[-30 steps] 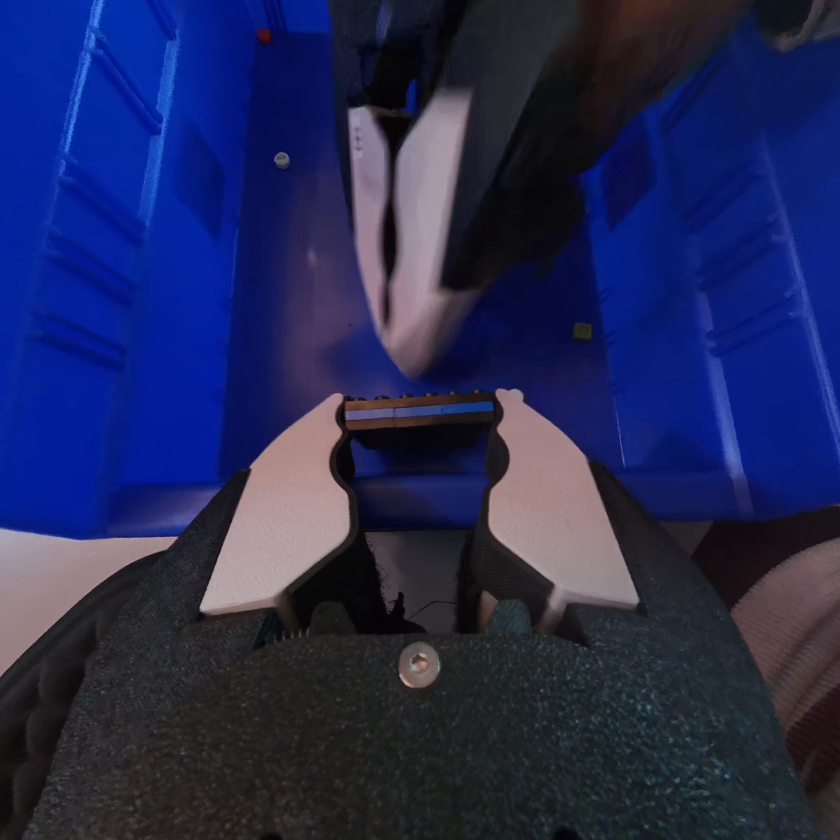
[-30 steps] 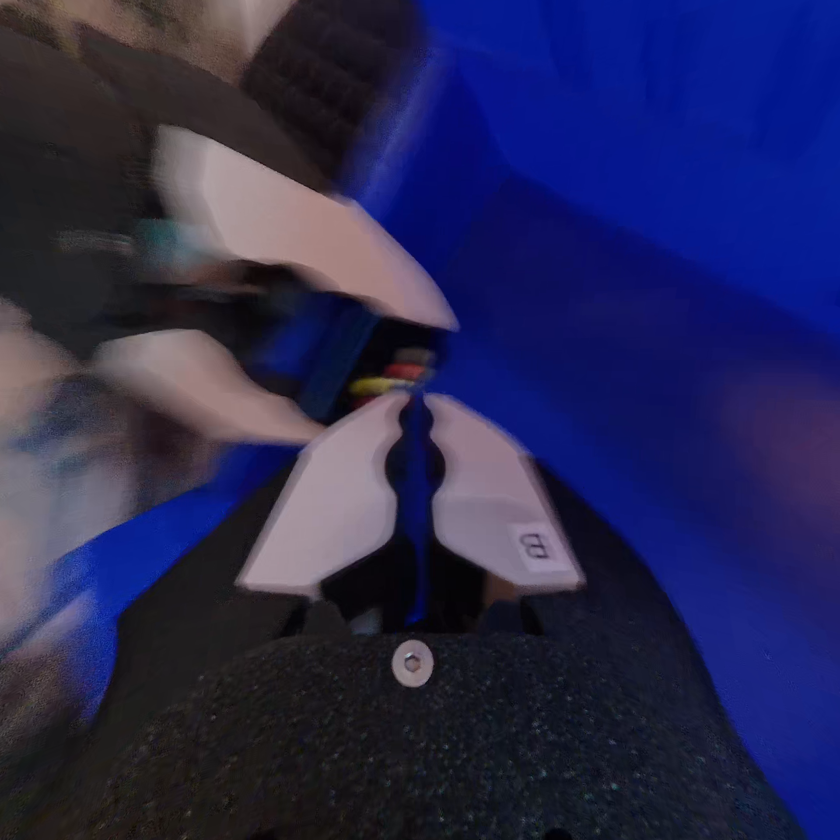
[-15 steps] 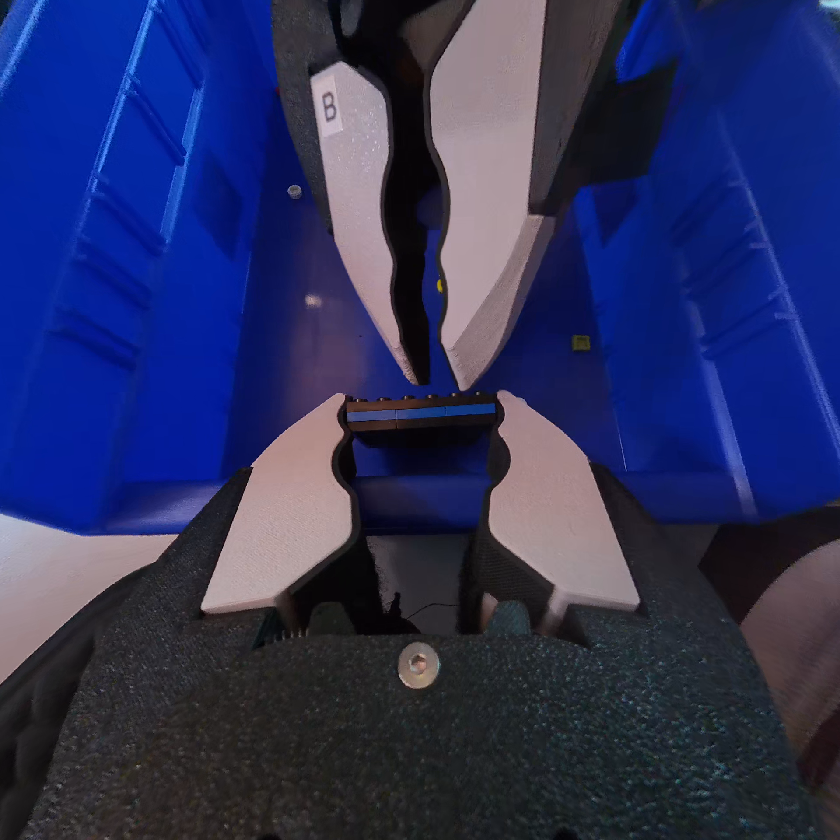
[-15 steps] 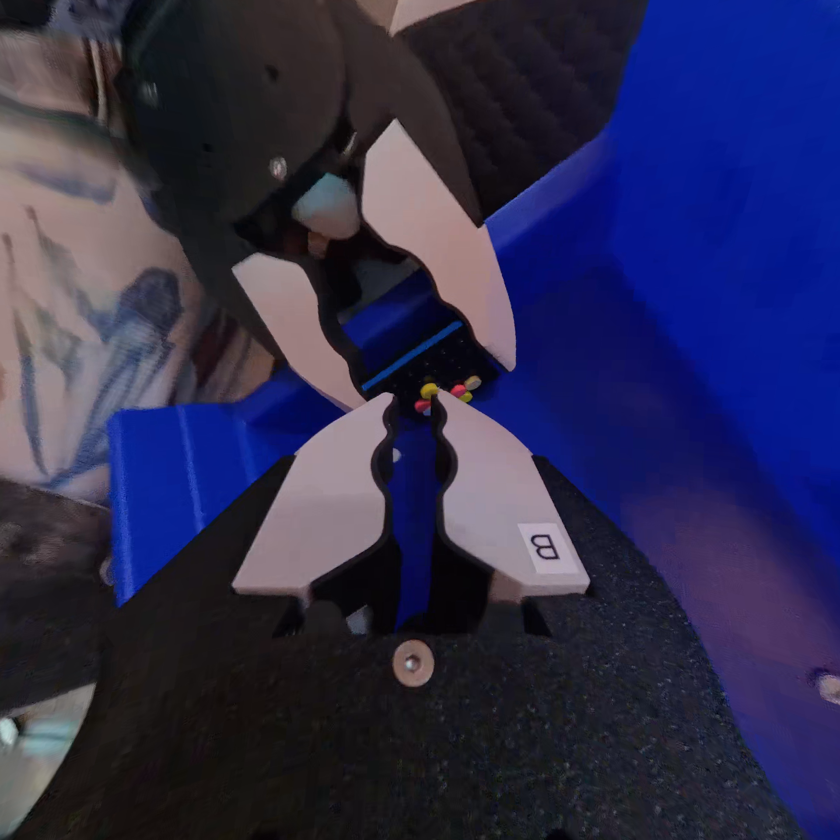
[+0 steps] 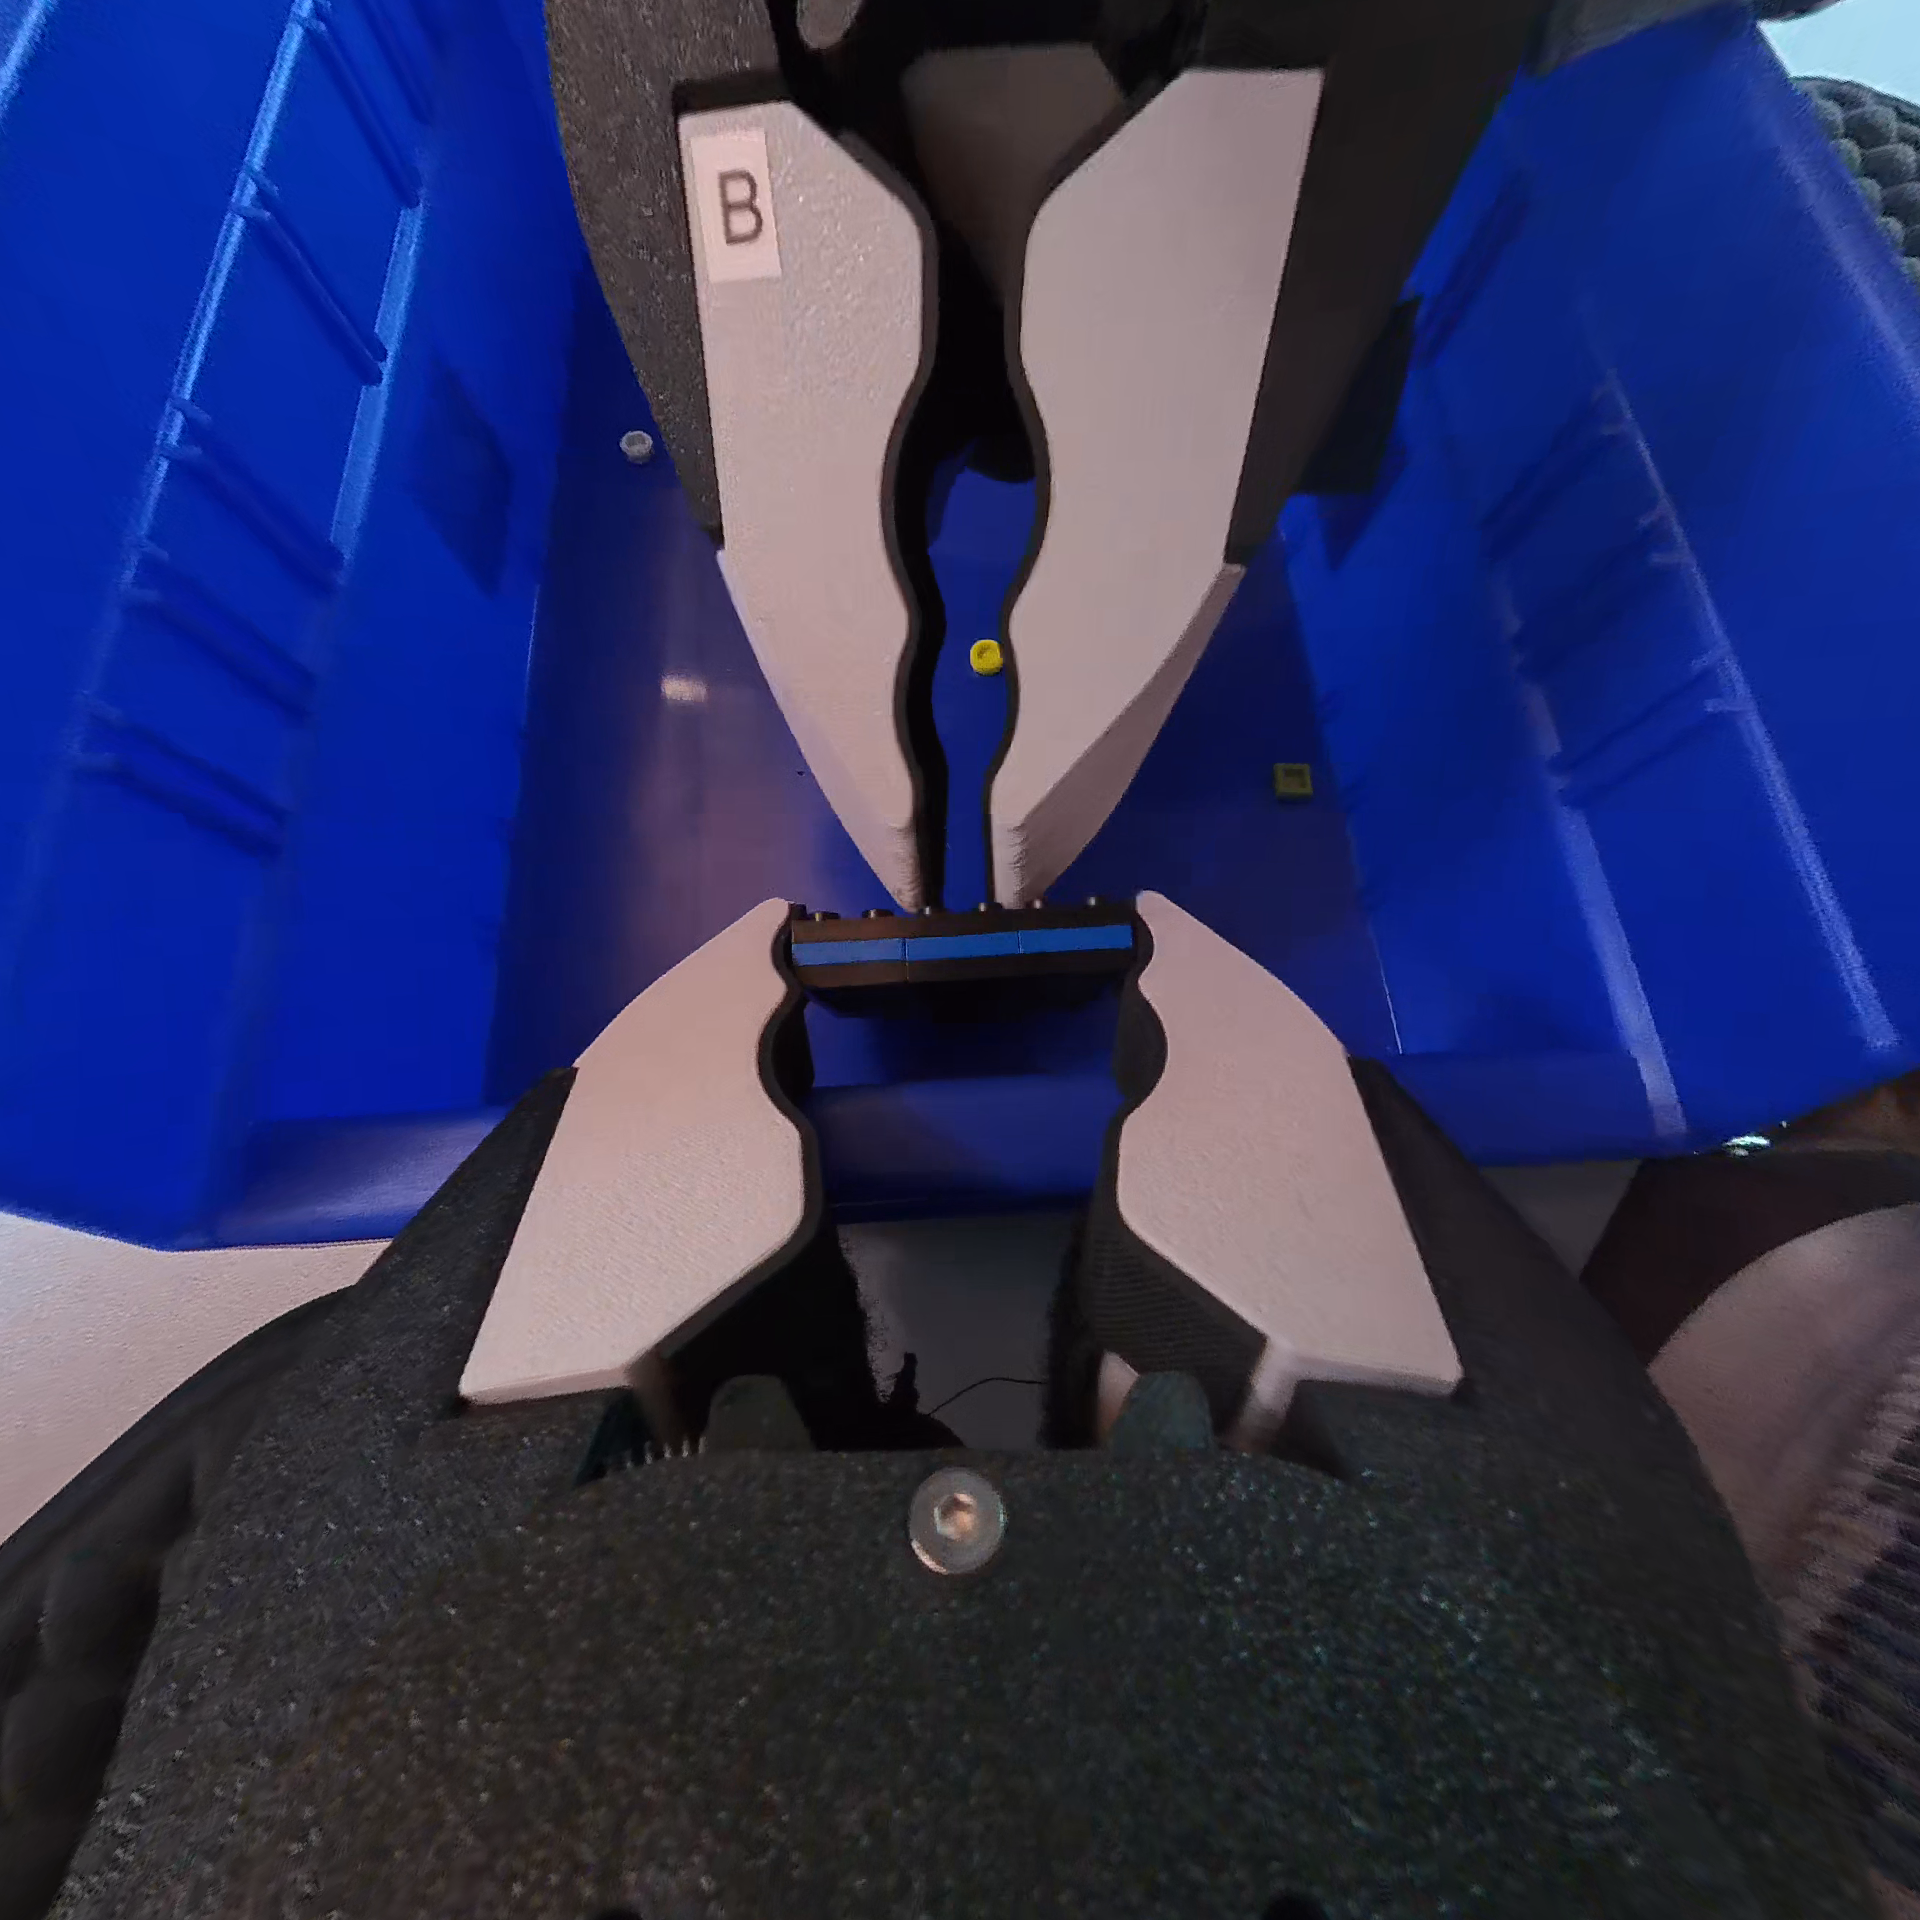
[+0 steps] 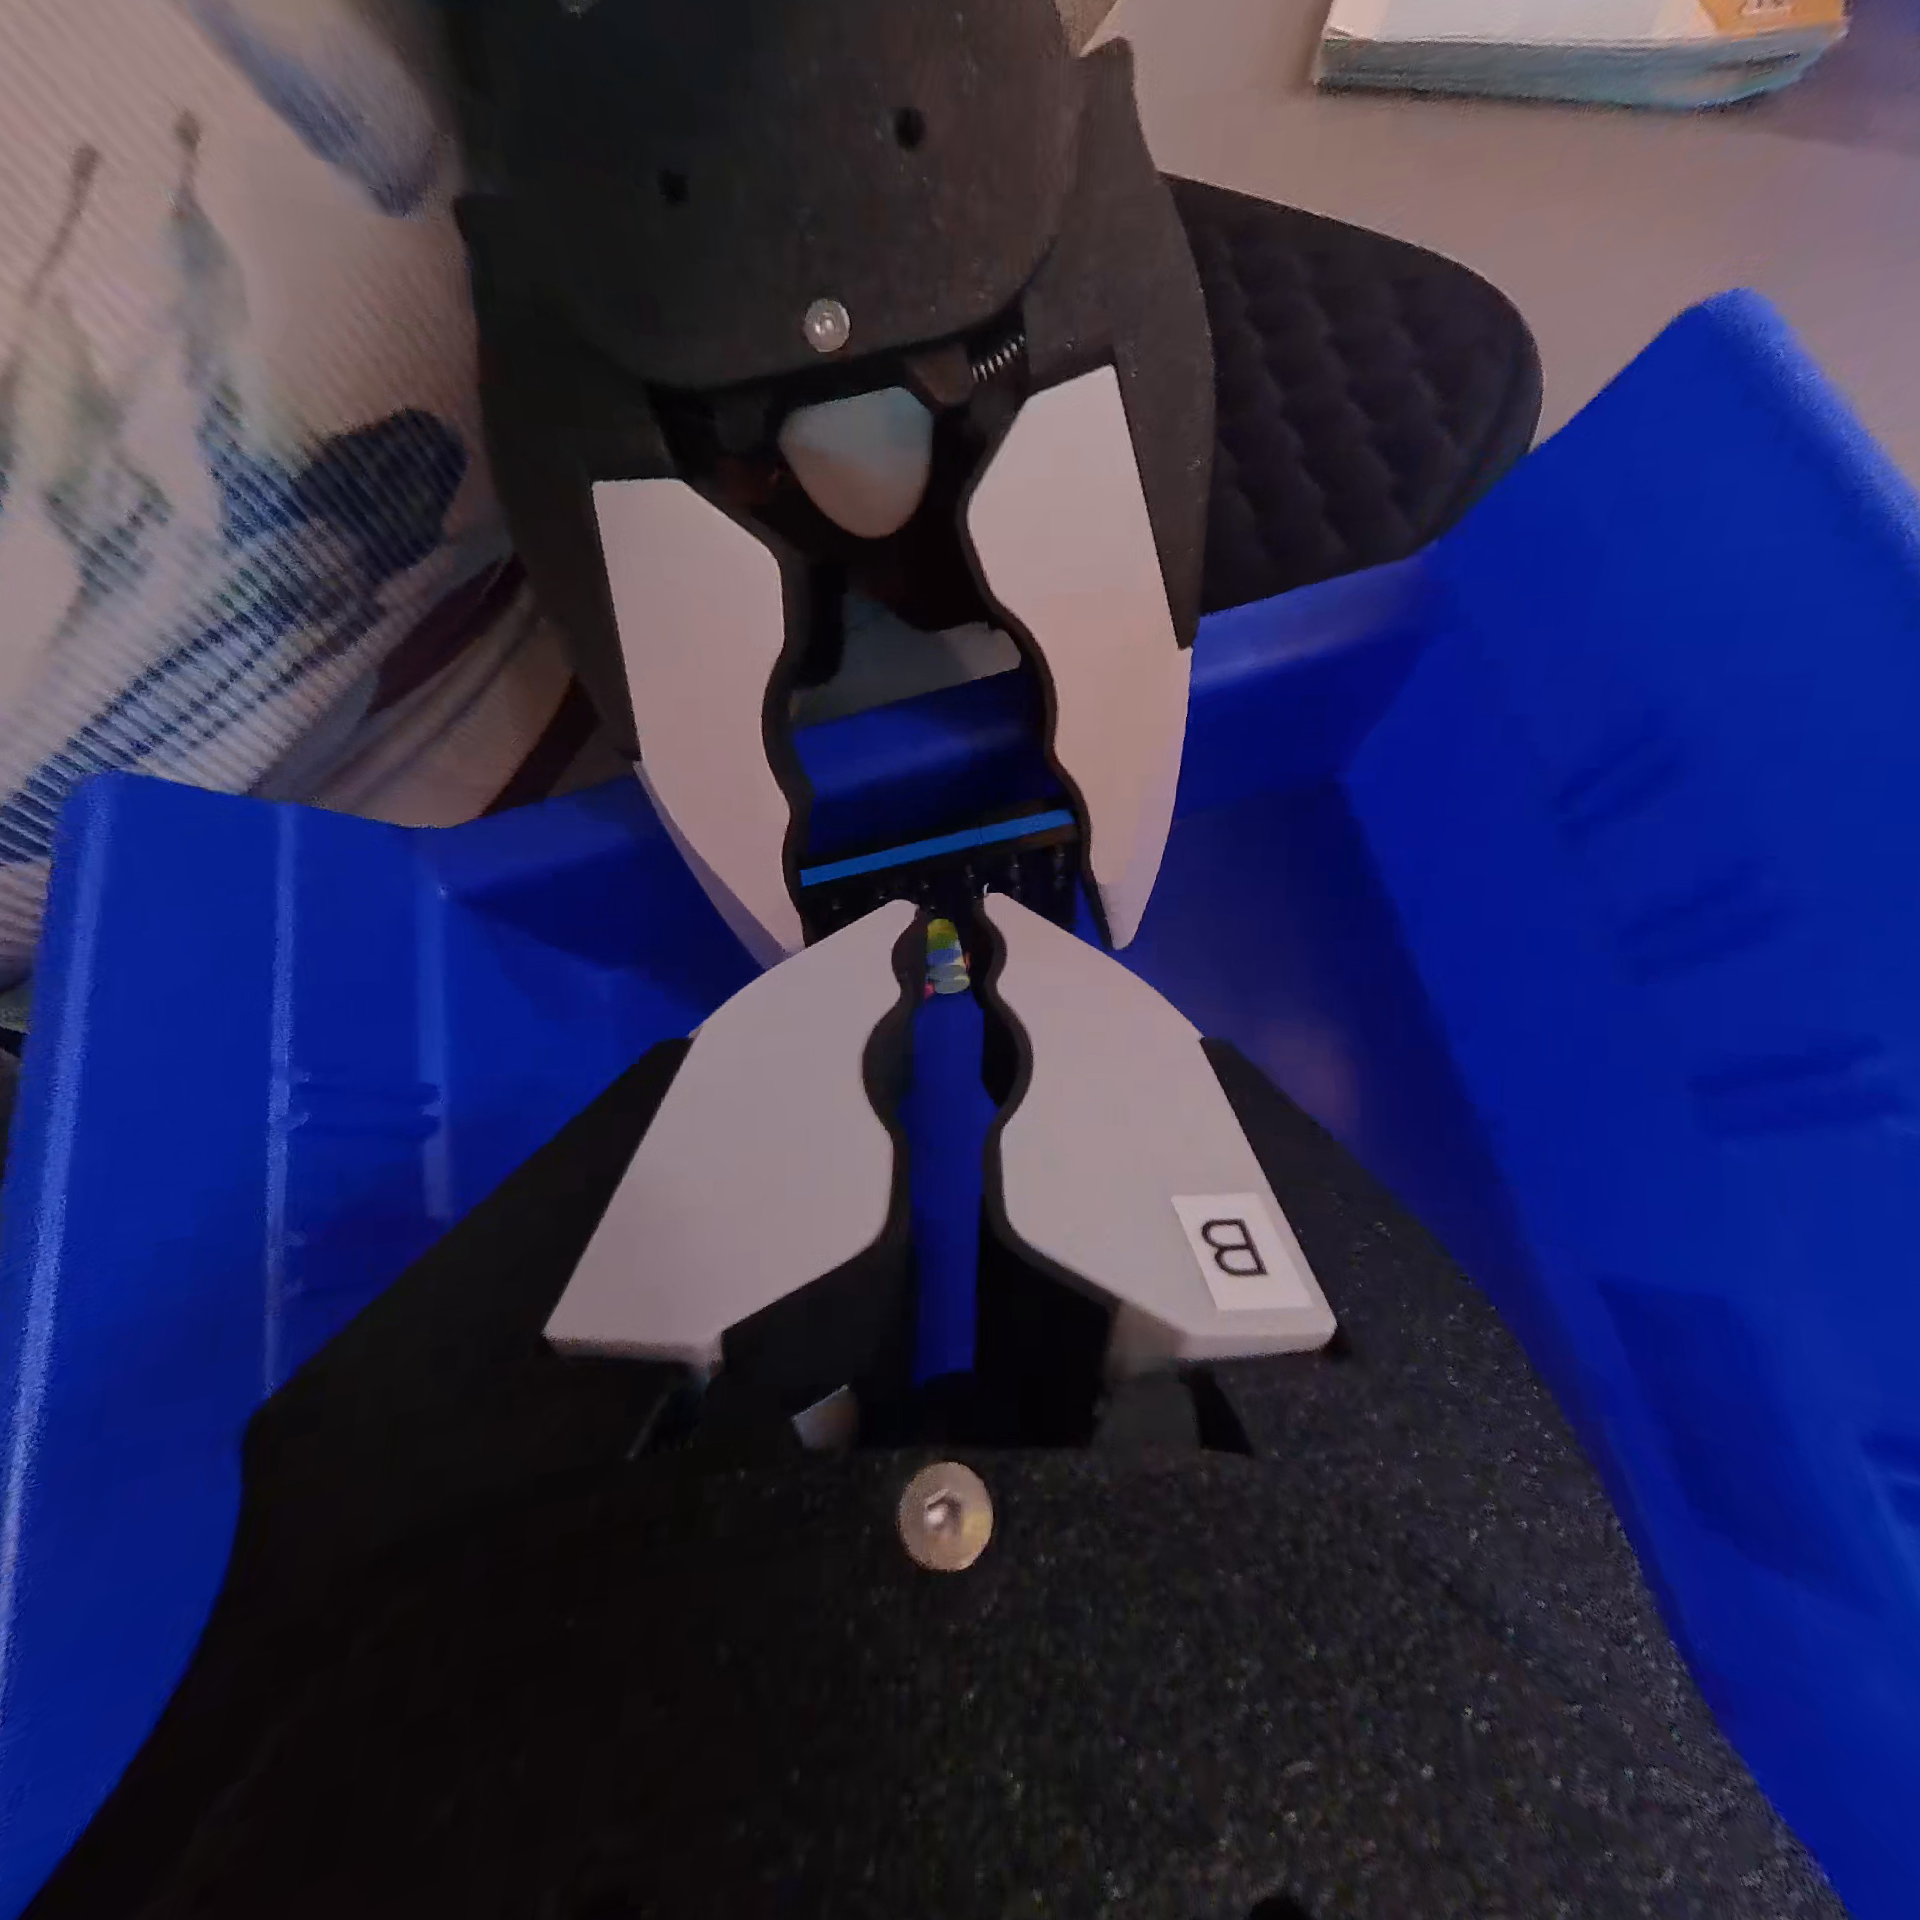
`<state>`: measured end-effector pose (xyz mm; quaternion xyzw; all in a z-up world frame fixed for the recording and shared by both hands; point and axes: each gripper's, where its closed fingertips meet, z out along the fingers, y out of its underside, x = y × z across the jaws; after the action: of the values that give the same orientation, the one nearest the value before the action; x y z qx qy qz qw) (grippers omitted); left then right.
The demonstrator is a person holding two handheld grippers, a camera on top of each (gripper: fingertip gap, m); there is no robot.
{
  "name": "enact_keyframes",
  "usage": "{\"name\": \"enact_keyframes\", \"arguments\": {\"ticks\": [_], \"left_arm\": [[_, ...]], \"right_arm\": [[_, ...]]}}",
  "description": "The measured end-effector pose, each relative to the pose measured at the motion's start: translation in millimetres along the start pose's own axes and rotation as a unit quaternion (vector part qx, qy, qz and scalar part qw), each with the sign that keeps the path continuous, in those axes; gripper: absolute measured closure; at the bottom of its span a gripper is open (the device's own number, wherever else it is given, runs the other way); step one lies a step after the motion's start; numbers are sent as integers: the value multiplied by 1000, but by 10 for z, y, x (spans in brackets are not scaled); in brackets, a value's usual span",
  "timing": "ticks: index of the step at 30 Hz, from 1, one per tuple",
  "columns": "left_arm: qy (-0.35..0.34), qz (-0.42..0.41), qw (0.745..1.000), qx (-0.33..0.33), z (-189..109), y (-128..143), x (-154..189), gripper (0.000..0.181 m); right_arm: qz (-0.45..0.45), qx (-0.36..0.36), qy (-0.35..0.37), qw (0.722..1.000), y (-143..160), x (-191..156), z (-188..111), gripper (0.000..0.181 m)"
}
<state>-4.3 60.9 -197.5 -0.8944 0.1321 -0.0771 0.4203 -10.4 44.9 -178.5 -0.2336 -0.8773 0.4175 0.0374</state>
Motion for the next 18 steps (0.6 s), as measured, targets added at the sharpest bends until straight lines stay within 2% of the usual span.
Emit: {"name": "enact_keyframes", "arguments": {"ticks": [13, 18], "left_arm": [[6, 0, 1000, 2, -3, -1, 9, 124], [7, 1, 1000, -1, -2, 4, 10, 125]], "right_arm": [[-26, -29, -4, 999, 51, -31, 38, 181], [-8, -34, -2, 999, 61, -26, 49, 180]]}}
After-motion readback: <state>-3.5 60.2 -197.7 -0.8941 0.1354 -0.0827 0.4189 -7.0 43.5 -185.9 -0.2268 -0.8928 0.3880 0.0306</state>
